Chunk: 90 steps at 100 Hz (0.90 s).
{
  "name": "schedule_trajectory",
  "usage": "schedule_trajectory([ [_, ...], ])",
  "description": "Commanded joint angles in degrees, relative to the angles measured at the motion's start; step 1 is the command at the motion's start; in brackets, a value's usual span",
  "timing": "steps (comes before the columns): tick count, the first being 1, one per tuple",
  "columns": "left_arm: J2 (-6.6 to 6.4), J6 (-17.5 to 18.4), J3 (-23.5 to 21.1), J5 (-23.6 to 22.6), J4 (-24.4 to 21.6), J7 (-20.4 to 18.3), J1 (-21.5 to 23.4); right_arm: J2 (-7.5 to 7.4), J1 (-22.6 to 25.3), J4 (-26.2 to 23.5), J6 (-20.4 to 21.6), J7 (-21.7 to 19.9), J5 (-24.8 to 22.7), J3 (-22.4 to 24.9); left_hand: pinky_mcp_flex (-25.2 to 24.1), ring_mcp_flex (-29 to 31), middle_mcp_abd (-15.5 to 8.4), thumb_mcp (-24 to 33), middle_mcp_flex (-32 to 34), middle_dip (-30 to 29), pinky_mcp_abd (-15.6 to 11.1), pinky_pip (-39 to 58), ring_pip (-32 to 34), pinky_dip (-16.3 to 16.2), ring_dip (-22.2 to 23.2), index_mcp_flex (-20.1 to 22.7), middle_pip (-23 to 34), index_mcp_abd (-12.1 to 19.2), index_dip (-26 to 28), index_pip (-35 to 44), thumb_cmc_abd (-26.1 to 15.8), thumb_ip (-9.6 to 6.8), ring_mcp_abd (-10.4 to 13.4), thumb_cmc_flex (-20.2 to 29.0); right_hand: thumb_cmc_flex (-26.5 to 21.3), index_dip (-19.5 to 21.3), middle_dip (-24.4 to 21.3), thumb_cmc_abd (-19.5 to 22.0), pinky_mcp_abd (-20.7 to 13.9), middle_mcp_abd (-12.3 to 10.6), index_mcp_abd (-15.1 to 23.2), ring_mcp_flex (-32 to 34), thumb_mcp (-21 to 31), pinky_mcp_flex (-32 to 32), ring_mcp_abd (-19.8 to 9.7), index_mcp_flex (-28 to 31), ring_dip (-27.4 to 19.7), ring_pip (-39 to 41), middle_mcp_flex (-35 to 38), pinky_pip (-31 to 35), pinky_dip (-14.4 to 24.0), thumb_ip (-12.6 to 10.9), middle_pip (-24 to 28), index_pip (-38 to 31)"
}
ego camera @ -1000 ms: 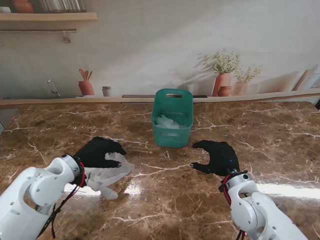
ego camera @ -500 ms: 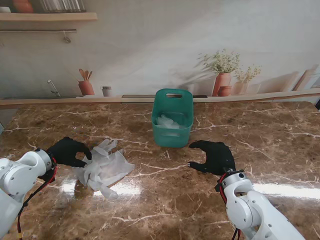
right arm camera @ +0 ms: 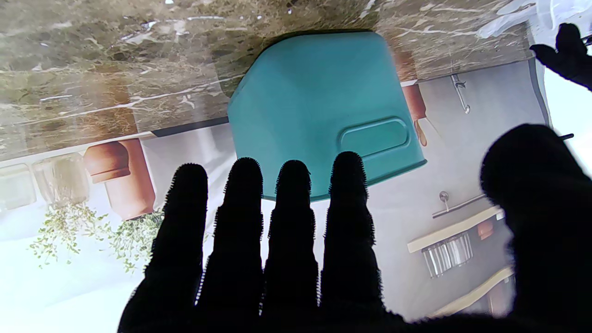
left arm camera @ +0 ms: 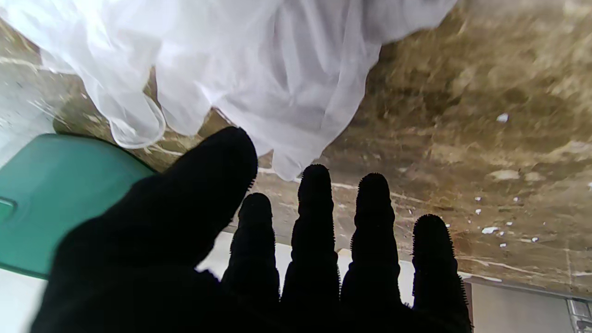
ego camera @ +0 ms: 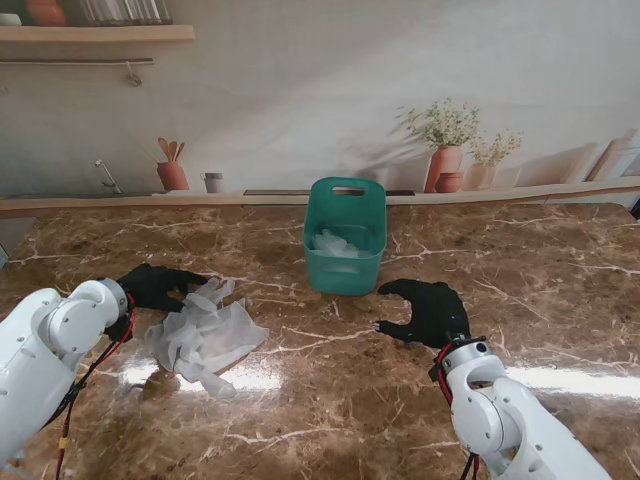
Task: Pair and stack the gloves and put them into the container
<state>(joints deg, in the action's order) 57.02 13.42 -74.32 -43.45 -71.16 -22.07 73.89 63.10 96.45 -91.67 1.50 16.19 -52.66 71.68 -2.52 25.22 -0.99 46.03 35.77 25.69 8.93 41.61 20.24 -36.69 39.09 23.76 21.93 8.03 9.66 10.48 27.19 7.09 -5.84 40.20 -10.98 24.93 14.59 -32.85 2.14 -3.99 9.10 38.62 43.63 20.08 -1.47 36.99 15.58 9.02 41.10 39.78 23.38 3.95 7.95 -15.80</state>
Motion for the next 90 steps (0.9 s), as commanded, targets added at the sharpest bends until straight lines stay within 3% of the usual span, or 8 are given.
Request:
schedule_trajectory([
  [1,0.18,0.4,0.0,-0.5,0.1,-1.0,-1.6,0.15,0.3,0.2,-0.3,-0.6,0.2,0.3,-0.8,0.9,-1.4,0.6,-2.5,0.2,0.6,1.3,0.3,-0.3,0.0,-1.6,0.9,1.9,-1.2,-1.0,-0.4,-0.67,-1.1,0.9,-0.5,0.0,-0.9,0.6,0.2,0.1,0.6,-0.5,-1.0,-0.7,0.2,-0.2,0.1,0.2,-0.4,1.3,-0.8,-1.5,0.1,-0.3],
  [17,-0.33,3.6,0.5,-1.3,1.3,-2.2,-3.0,0.27,0.3,0.7,-0.3,-0.1,0.6,0.3,-1.5,-1.6,-2.2,3.2,-3.9,4.5,0.0,-0.1,-0.3,-0.3,0.3,5.5,2.4,4.1,15.3,25.3,3.1,-0.52,0.1,1.3,-0.8,0.1,-0.8,0.7,0.3,0.1,0.8,-0.4,-1.1,-0.7,0.2,0.0,0.2,0.2,-0.3,1.5,-0.7,-1.5,0.1,-0.4],
  [22,-0.65,4.4,0.2,-1.1,0.9,-4.2,-3.0,0.3,0.2,0.9,-0.3,0.0,0.8,0.2,-1.4,-3.0,-1.9,-0.8,-4.5,4.9,-0.3,-2.2,-1.0,0.5,0.0,9.6,2.0,5.2,22.0,33.0,6.6,3.81,0.3,3.7,-0.8,0.1,-0.8,0.6,0.3,0.1,0.8,-0.5,-1.2,-0.8,0.1,0.0,0.2,0.2,-0.3,1.5,-0.7,-1.5,0.1,-0.4],
  [27,-1.19,5.1,-0.2,-0.1,-0.1,-8.0,-2.8,0.3,0.2,1.1,-0.3,-0.1,1.0,0.1,-1.5,-4.6,-1.8,-6.5,-4.9,5.1,-0.7,-5.7,-1.8,1.6,-0.4,13.3,1.7,5.8,23.1,36.9,9.3,4.28,0.6,5.0,-0.8,0.1,-0.8,0.7,0.3,0.1,0.8,-0.5,-1.2,-0.8,0.1,0.0,0.2,0.2,-0.3,1.5,-0.7,-1.5,0.1,-0.4],
  [37,-2.13,7.6,-0.7,0.7,-1.4,-12.5,-2.6,0.31,0.1,1.4,-0.3,-0.2,1.2,0.0,-1.6,-6.4,-1.6,-6.3,-5.2,5.0,-1.3,-10.4,-3.0,0.6,-1.1,15.9,0.8,3.1,21.6,35.1,11.6,4.6,0.9,-2.2,-0.9,0.2,-0.8,0.8,0.5,0.1,1.0,-0.5,-1.3,-0.9,0.2,0.2,0.3,0.2,-0.2,1.5,-0.7,-1.5,0.1,-0.5],
  [46,-2.47,8.4,-1.3,0.4,-2.4,-14.0,-1.9,0.35,0.1,1.4,-0.3,0.0,1.3,0.0,-1.8,-7.0,-1.1,-3.7,-4.8,5.1,-1.2,-13.0,-3.5,-0.5,-1.2,16.1,0.3,-0.3,20.3,30.2,11.2,1.55,0.6,-9.2,-1.0,0.2,-0.7,0.8,0.5,0.1,1.0,-0.4,-1.4,-0.8,0.2,0.2,0.3,0.2,-0.2,1.6,-0.6,-1.5,0.2,-0.6],
  [68,-2.8,9.5,-2.2,-1.1,-4.7,-15.2,0.2,0.35,0.3,1.3,-0.2,0.0,1.3,0.1,-2.6,-8.3,-0.6,-10.4,-5.9,5.5,-1.5,-17.4,-4.8,-2.6,-1.3,12.0,-0.9,-6.5,17.3,22.7,12.0,1.87,0.6,-13.4,-1.0,0.3,-0.6,0.8,0.7,0.2,1.1,-0.3,-1.4,-0.8,0.2,0.4,0.5,0.3,0.0,1.7,-0.5,-1.5,0.3,-0.7],
  [90,-2.63,11.3,-0.9,-4.1,-4.3,-12.3,1.7,0.4,0.5,1.2,0.1,0.4,1.3,0.1,-2.6,-9.7,-1.0,-12.7,-8.4,6.5,-2.5,-20.9,-5.4,-4.9,-0.9,4.9,-0.6,-5.8,22.6,26.7,10.7,1.42,1.1,-13.5,-1.1,0.4,-0.4,0.8,0.8,0.2,1.2,0.0,-1.5,-0.7,0.4,0.4,0.7,0.6,0.3,1.9,-0.4,-1.5,0.5,-0.8],
])
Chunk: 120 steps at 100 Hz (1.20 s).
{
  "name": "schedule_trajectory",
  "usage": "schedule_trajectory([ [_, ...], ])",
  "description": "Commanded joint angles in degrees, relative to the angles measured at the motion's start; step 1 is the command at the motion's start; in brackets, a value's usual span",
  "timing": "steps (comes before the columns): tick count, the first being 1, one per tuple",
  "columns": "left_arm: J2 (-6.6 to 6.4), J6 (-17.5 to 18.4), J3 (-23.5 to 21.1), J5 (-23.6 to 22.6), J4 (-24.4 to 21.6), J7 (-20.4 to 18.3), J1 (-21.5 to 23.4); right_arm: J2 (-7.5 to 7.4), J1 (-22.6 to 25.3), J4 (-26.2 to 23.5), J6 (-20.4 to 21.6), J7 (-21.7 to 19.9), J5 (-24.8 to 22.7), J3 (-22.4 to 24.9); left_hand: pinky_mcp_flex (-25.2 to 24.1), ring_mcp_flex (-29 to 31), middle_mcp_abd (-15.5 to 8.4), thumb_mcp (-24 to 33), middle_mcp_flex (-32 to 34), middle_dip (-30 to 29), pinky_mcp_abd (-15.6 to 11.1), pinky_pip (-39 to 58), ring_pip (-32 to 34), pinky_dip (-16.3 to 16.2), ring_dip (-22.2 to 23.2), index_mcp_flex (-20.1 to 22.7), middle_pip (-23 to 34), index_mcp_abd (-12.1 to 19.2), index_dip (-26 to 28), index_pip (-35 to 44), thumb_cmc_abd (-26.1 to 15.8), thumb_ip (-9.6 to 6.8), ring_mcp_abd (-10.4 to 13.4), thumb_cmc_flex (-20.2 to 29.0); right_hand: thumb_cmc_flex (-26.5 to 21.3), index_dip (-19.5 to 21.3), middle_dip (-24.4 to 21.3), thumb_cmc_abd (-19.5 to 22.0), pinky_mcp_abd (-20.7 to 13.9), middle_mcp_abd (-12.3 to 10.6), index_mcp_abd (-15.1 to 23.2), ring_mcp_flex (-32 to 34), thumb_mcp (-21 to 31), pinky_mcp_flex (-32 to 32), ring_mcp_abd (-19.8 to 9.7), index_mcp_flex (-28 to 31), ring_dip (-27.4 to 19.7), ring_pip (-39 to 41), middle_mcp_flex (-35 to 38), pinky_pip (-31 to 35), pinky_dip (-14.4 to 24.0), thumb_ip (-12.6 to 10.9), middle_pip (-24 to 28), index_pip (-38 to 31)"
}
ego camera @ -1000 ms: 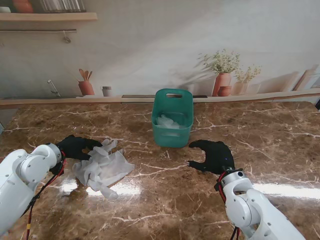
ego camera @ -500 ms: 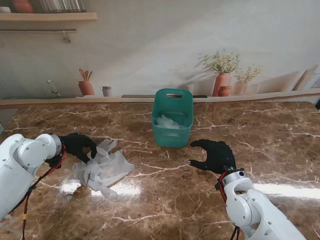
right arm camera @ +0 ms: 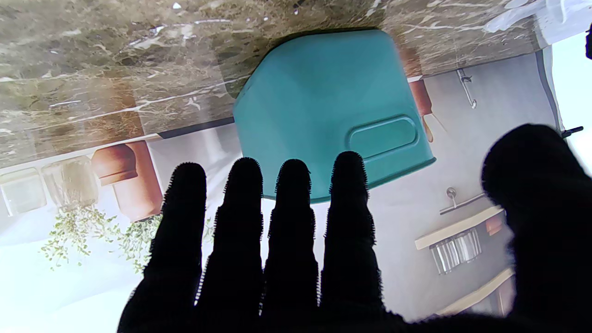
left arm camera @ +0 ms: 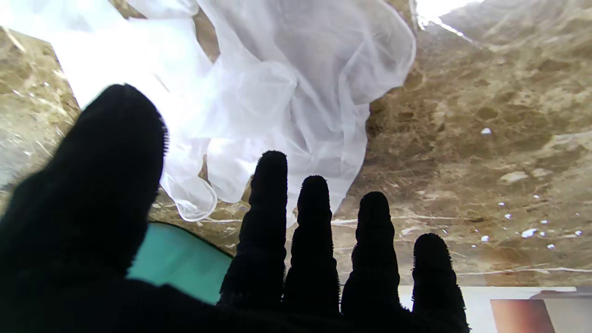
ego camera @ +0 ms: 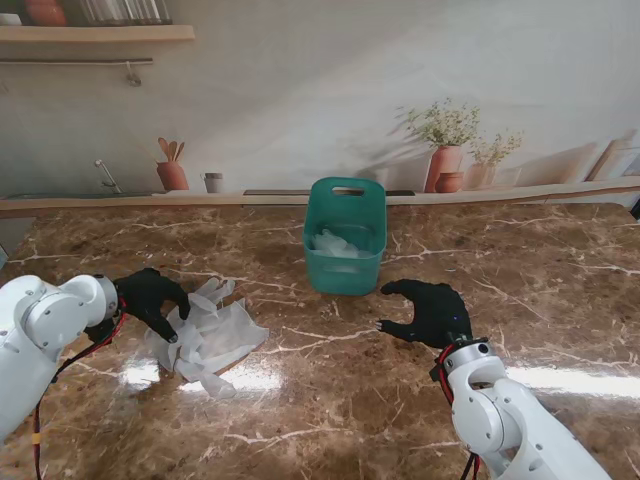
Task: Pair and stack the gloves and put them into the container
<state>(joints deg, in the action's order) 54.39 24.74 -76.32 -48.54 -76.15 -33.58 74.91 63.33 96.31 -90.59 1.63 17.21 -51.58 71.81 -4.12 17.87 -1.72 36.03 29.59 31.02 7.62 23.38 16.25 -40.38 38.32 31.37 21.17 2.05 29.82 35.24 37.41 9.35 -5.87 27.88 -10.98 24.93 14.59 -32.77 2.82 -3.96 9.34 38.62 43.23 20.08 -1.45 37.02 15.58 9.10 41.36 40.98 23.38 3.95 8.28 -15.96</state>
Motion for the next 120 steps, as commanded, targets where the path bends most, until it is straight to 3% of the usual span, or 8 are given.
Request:
schedule_trajectory([
  [1,-0.01,0.1,1.3,0.8,0.7,-0.7,0.7,0.18,0.6,0.1,0.0,-0.6,0.3,0.0,-1.0,-2.4,-0.3,-2.8,-2.4,1.2,-1.2,-2.7,-1.4,-1.2,-0.1,-3.1,0.1,0.1,2.6,1.9,0.3,-0.85,1.2,-1.3,-1.1,0.4,-0.3,0.7,0.1,0.1,1.0,0.1,-1.1,-0.7,0.3,0.4,0.8,0.5,0.2,0.7,-0.4,-1.5,0.2,-0.6],
  [37,0.18,-1.2,2.7,-3.4,0.2,1.1,1.9,0.19,0.8,0.0,0.0,-0.8,0.5,-0.2,-0.7,-1.9,-0.6,-3.0,-2.7,2.2,-1.4,-3.1,-0.8,-3.5,0.6,-5.5,1.1,2.1,9.2,6.3,-5.9,-3.2,1.1,2.7,-1.3,0.5,0.2,1.1,0.2,0.1,1.0,0.5,-1.2,-0.5,0.5,0.5,1.2,0.8,0.7,0.9,-0.2,-1.5,0.5,-0.7],
  [45,0.28,-1.8,2.6,-2.7,0.1,1.2,2.1,0.2,0.8,0.0,0.0,-0.8,0.6,-0.2,-0.6,-1.3,-0.7,1.3,-1.7,2.1,-1.5,-2.9,-0.5,-3.5,0.7,-2.6,1.2,4.7,10.4,7.9,-8.5,-3.25,1.1,5.6,-1.5,0.5,0.3,1.3,0.2,0.2,1.0,0.6,-1.3,-0.5,0.4,0.5,1.2,0.8,0.8,0.9,-0.2,-1.5,0.5,-0.7],
  [52,0.3,-2.4,2.5,-1.9,-0.1,0.8,2.2,0.2,0.8,0.0,0.0,-0.8,0.6,-0.2,-0.6,-0.6,-1.0,-2.5,-0.6,1.4,-1.7,-2.3,-0.1,-3.5,0.7,-0.1,1.1,7.3,8.5,7.4,-9.2,1.19,1.2,13.1,-1.6,0.5,0.3,1.4,0.3,0.2,1.0,0.6,-1.4,-0.5,0.5,0.5,1.3,0.9,0.9,1.0,-0.2,-1.5,0.6,-0.7],
  [59,0.35,-2.6,2.2,-1.8,-0.3,0.8,2.4,0.19,0.8,0.0,0.0,-0.9,0.6,-0.2,-0.4,0.7,-1.0,-6.6,1.5,1.3,-1.7,-1.1,0.7,-3.4,1.0,2.3,1.8,10.0,4.0,9.3,-11.5,0.53,1.2,21.0,-1.7,0.5,0.4,1.6,0.4,0.2,1.1,0.7,-1.5,-0.4,0.5,0.6,1.4,0.9,1.0,1.1,-0.1,-1.5,0.6,-0.7],
  [79,0.77,-2.3,1.9,-2.9,0.3,4.4,2.7,0.21,0.8,0.0,-0.1,-0.9,0.7,-0.3,0.1,4.6,-1.1,-6.7,7.4,5.8,-1.7,5.3,3.5,-2.8,1.9,10.1,3.0,12.5,-1.5,14.2,-17.7,0.55,0.7,26.1,-2.1,0.5,0.7,2.0,0.6,0.2,1.0,1.1,-1.9,-0.2,0.6,0.6,1.6,1.2,1.4,1.5,0.2,-1.5,0.8,-0.7],
  [92,1.2,-2.8,0.7,-3.1,-0.3,6.8,3.8,0.18,0.8,-0.2,-0.1,-1.1,0.7,-0.3,0.3,7.7,-1.7,-9.7,13.8,10.6,-1.5,10.6,5.4,-2.8,2.4,10.5,1.0,13.5,4.7,16.4,-19.8,0.61,0.6,26.4,-2.2,0.5,0.8,2.3,0.7,0.3,1.1,1.2,-2.1,-0.2,0.7,0.6,1.8,1.3,1.5,1.7,0.3,-1.5,0.8,-0.7],
  [120,2.68,-7.6,-5.7,1.1,-8.6,9.8,9.6,0.08,1.7,-1.9,0.3,-0.8,-0.5,0.1,1.9,20.1,0.6,-4.7,32.9,2.7,-0.4,23.5,9.8,-3.6,2.5,10.9,2.6,10.5,11.5,14.5,-18.6,2.44,-0.2,23.6,-2.7,0.5,1.1,2.3,0.5,0.3,0.9,1.9,-2.5,0.2,0.9,0.9,2.0,1.5,2.2,1.9,0.4,-1.5,1.0,-0.9],
])
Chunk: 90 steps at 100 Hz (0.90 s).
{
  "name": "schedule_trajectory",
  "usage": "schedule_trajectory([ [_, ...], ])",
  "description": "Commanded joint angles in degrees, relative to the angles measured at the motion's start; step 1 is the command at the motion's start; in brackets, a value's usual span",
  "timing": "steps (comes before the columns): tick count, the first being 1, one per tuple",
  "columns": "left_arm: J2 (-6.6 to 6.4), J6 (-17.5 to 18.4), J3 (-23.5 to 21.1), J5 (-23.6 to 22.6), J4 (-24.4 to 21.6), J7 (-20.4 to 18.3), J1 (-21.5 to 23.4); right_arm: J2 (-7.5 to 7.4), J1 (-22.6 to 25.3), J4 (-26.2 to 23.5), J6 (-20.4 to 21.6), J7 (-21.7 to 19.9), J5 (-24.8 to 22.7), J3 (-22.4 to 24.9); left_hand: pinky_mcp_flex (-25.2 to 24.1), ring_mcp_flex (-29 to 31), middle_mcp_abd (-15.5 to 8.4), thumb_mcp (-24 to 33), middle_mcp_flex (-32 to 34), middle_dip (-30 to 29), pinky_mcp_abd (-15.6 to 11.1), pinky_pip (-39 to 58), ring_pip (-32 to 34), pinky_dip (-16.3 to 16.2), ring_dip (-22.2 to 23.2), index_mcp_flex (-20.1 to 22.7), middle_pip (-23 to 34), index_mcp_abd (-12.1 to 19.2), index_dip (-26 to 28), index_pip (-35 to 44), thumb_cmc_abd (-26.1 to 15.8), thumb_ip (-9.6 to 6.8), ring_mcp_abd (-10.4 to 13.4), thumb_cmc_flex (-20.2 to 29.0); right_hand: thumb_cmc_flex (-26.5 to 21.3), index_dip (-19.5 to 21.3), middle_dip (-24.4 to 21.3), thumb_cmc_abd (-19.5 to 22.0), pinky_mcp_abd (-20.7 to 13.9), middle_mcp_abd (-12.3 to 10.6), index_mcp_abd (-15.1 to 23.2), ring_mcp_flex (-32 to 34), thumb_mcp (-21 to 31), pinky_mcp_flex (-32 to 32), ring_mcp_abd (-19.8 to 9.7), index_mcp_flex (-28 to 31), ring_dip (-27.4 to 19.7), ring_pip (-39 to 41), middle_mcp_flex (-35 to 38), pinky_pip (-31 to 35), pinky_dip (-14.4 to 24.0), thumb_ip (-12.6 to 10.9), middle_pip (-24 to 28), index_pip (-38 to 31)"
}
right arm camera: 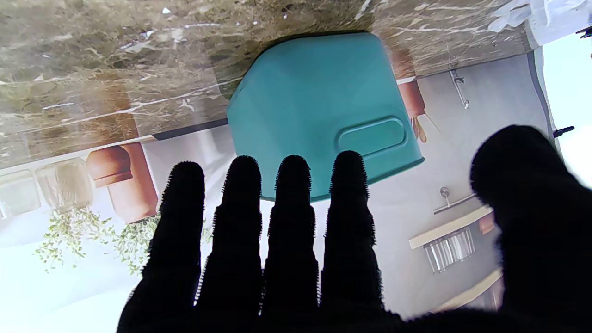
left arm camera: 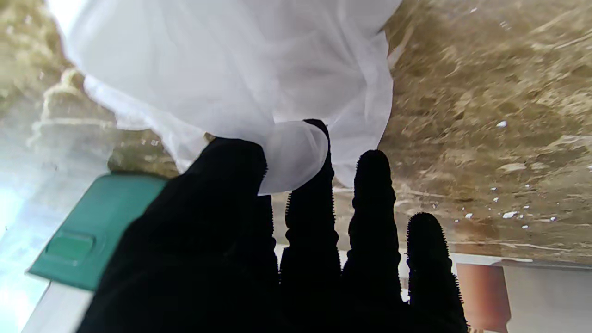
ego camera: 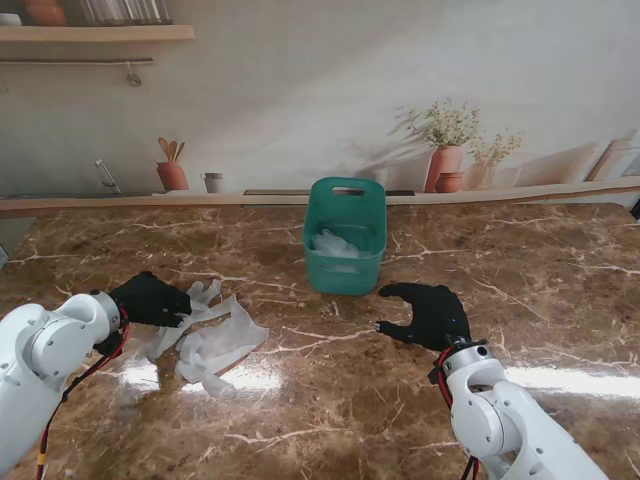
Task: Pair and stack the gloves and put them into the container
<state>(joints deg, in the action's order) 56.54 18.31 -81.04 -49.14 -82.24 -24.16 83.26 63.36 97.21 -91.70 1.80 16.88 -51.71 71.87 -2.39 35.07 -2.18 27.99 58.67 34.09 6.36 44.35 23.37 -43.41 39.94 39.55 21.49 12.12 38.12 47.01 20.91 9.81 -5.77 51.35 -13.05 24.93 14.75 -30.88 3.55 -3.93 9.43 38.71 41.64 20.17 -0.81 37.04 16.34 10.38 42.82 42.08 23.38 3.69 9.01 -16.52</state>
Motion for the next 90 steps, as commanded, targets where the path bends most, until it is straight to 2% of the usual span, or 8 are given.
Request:
schedule_trajectory([
  [1,0.59,-1.5,-1.1,2.1,-2.9,0.4,1.5,0.04,0.9,-0.8,0.2,-0.4,-0.5,0.0,0.2,3.1,1.2,3.4,4.1,-0.3,1.0,2.7,2.8,-0.6,1.0,2.7,2.5,0.3,3.3,2.8,-2.1,2.0,-0.3,0.2,-0.7,0.5,0.9,0.4,-0.3,0.2,0.7,1.9,-0.9,0.2,0.3,0.9,1.3,0.3,0.8,0.9,0.4,-1.3,0.3,-0.3],
  [29,2.54,-9.3,-3.7,13.9,-13.1,3.4,6.8,0.22,1.8,-2.7,0.1,2.5,-2.1,-0.7,0.8,5.1,2.6,4.2,8.7,-4.5,1.7,4.5,4.4,0.1,2.2,2.7,6.3,-2.1,3.9,2.6,-2.0,2.32,-1.5,0.5,-1.3,0.7,1.8,-0.6,-0.3,0.4,-0.3,4.1,-0.9,1.8,0.4,1.6,1.9,1.4,3.1,2.4,1.0,-1.3,1.6,-0.8],
  [57,5.17,-17.3,-1.0,27.8,-21.6,10.3,10.8,0.33,3.6,-5.3,1.4,6.3,-4.4,-1.9,0.8,5.9,3.2,3.3,10.5,-5.1,2.0,5.8,5.4,-0.3,2.8,1.0,6.8,-3.1,6.3,3.3,-3.0,2.62,-2.4,1.5,-1.0,2.2,5.9,-4.0,0.1,0.1,-3.8,7.4,0.1,3.4,0.5,1.9,5.2,5.0,6.0,6.5,2.4,-1.1,4.8,-2.6],
  [61,5.43,-18.4,-0.3,29.4,-22.5,10.8,11.1,0.33,3.7,-5.3,1.7,7.2,-4.8,-2.5,0.5,5.4,3.1,0.8,10.2,-5.6,1.9,5.9,5.4,-0.2,2.8,0.4,6.8,-3.0,7.4,2.9,-4.0,2.18,-2.5,2.8,-1.1,3.0,7.1,-4.4,0.2,0.2,-4.5,7.9,0.3,3.6,0.4,1.4,6.3,6.0,5.9,7.2,2.9,-1.0,5.5,-3.1],
  [67,5.9,-19.7,1.1,31.3,-23.5,12.3,11.4,0.45,3.5,-4.8,2.2,10.0,-5.5,-3.8,0.1,5.1,2.9,-0.1,10.1,-5.7,1.7,5.6,5.4,-0.1,2.9,-0.6,6.8,-2.9,8.5,3.4,-4.6,2.19,-2.8,3.2,-1.8,5.1,9.7,-5.0,0.1,0.2,-5.6,8.4,0.3,3.8,0.1,-0.4,8.4,7.7,4.7,8.5,3.9,-1.0,7.0,-3.8],
  [75,6.53,-20.8,3.0,33.7,-24.2,14.2,11.6,0.72,3.2,-3.7,2.6,14.9,-6.6,-5.8,0.0,5.3,3.2,-2.4,10.1,-5.8,1.8,5.6,6.0,-0.3,3.3,-1.1,7.0,-3.3,9.3,3.4,-5.3,1.83,-3.1,4.6,-2.4,11.5,16.5,-6.6,0.4,-0.6,-5.7,9.1,0.9,4.3,-0.6,-1.5,13.5,13.4,3.3,11.5,6.8,-1.0,12.6,-7.0],
  [84,7.15,-22.0,5.3,34.8,-24.6,16.5,11.5,0.93,3.7,-3.7,3.3,18.5,-7.4,-7.1,0.4,6.2,3.6,-2.9,10.7,-5.9,2.1,6.2,6.7,-0.7,3.6,-1.2,7.2,-3.9,9.6,3.7,-5.3,1.66,-3.6,5.0,-3.3,17.1,23.3,-7.4,1.0,-2.0,-4.1,9.0,0.6,4.8,-1.5,0.2,20.5,23.0,3.8,15.8,11.7,-1.0,19.3,-9.7],
  [90,7.44,-22.5,6.8,35.2,-24.6,17.6,11.2,0.98,4.5,-4.3,4.3,19.7,-7.6,-7.7,0.4,6.5,3.6,-2.8,10.8,-6.0,2.1,6.3,7.0,-0.8,3.8,-1.3,7.3,-4.2,9.7,3.9,-5.3,1.71,-3.7,4.9,-3.9,19.3,25.5,-7.5,1.4,-2.3,-3.3,9.5,0.0,5.4,-1.7,1.9,23.1,27.8,5.1,18.3,14.5,-1.1,21.6,-10.9],
])
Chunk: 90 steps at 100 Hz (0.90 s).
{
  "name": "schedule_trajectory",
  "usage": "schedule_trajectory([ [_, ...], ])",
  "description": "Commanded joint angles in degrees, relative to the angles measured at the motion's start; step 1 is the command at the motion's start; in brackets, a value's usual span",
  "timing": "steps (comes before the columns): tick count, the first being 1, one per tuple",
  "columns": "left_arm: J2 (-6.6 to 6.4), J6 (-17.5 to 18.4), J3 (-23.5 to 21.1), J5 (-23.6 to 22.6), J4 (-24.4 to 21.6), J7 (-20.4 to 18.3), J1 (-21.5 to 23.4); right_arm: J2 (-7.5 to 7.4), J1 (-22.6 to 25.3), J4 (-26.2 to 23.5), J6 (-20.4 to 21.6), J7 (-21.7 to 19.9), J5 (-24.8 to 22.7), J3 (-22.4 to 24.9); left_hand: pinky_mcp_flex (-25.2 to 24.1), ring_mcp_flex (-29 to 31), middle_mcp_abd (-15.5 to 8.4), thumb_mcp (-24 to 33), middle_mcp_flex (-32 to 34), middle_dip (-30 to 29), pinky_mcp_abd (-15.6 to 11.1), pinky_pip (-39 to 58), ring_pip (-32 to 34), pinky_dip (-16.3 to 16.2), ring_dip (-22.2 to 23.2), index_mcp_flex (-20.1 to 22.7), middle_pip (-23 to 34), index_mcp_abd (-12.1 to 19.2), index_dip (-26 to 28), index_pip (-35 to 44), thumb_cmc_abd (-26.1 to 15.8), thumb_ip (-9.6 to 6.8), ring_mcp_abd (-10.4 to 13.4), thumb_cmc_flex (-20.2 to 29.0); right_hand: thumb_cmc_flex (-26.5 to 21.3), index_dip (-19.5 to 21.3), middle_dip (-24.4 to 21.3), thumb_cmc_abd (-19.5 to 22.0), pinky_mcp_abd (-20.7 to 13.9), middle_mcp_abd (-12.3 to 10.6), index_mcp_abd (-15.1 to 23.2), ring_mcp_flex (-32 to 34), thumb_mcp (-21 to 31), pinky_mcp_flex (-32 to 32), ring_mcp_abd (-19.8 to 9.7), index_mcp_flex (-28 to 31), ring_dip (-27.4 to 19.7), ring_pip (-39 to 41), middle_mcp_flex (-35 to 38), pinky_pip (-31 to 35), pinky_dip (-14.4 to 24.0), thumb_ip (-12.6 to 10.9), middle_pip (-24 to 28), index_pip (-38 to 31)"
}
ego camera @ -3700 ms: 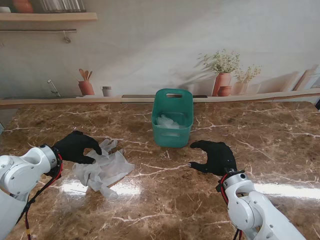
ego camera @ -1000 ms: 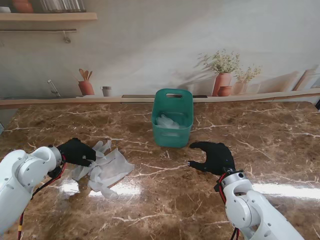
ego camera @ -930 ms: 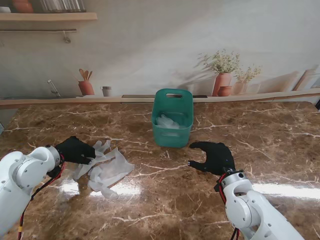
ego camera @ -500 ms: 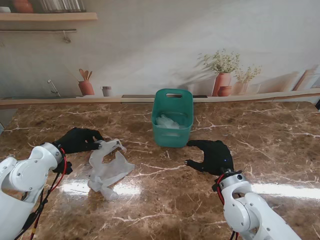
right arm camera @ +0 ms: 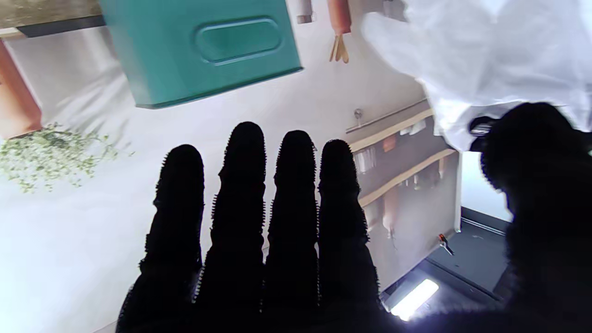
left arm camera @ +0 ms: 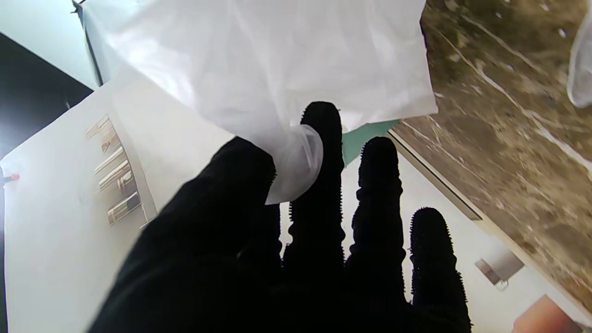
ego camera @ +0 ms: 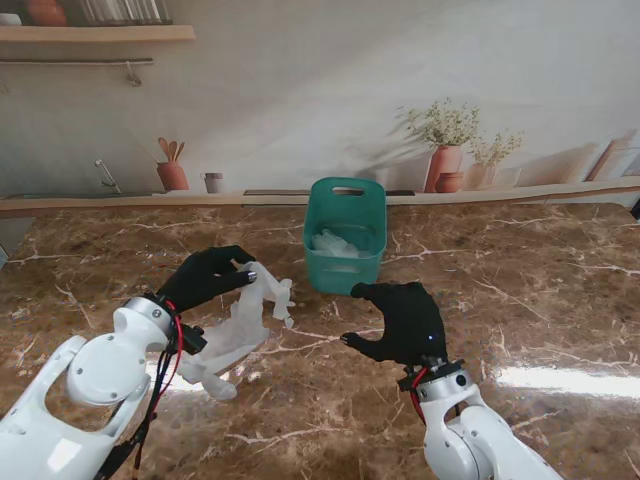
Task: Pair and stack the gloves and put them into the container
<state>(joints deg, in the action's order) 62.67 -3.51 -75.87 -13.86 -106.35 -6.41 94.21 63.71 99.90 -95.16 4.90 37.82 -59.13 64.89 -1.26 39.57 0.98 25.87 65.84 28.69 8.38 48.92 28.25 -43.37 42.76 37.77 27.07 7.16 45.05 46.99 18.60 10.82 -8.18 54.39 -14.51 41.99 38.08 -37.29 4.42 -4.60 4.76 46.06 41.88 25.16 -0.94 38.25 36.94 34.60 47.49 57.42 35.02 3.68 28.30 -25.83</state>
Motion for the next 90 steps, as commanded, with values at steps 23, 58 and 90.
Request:
schedule_trajectory([
  [23,2.68,-3.0,6.2,3.3,-1.4,4.2,0.2,0.35,2.9,-2.3,2.9,-0.9,-1.0,-4.6,-0.9,1.9,1.1,-0.5,3.6,-0.9,0.0,2.4,3.3,-1.0,1.5,-0.3,2.1,-0.1,3.0,4.7,-3.1,0.92,-2.0,2.2,0.6,3.8,4.1,0.0,1.2,-1.8,2.7,3.9,0.2,2.0,-1.6,5.0,5.0,10.2,4.6,9.7,8.1,-1.1,4.2,-3.0],
  [58,4.61,-3.6,9.9,10.0,-3.1,9.9,2.2,1.69,-1.7,3.8,-3.9,7.0,-0.6,-12.8,-1.6,1.4,2.1,0.0,3.5,-1.2,-0.8,2.8,4.0,-0.9,1.8,-0.3,2.7,-1.1,3.0,5.1,-2.8,1.09,-2.6,2.4,5.4,2.8,6.8,0.8,-1.4,-2.0,-2.2,-7.1,1.7,-4.3,-3.3,-6.7,6.4,10.5,-9.0,4.9,9.8,-0.2,6.5,2.9],
  [90,4.9,-3.1,10.3,12.0,-3.1,10.5,2.9,3.24,-3.1,5.8,-9.4,10.5,1.4,-14.0,-1.5,1.7,1.8,0.3,3.7,-1.4,-1.2,2.7,4.7,-0.7,1.9,-0.2,3.1,-0.9,3.0,5.1,-2.6,1.21,-2.3,2.1,5.2,8.9,7.9,1.2,-2.7,-2.7,-2.2,-9.7,0.6,-4.8,-3.7,-11.2,6.1,11.9,-13.7,6.5,11.4,0.4,11.0,-0.8],
])
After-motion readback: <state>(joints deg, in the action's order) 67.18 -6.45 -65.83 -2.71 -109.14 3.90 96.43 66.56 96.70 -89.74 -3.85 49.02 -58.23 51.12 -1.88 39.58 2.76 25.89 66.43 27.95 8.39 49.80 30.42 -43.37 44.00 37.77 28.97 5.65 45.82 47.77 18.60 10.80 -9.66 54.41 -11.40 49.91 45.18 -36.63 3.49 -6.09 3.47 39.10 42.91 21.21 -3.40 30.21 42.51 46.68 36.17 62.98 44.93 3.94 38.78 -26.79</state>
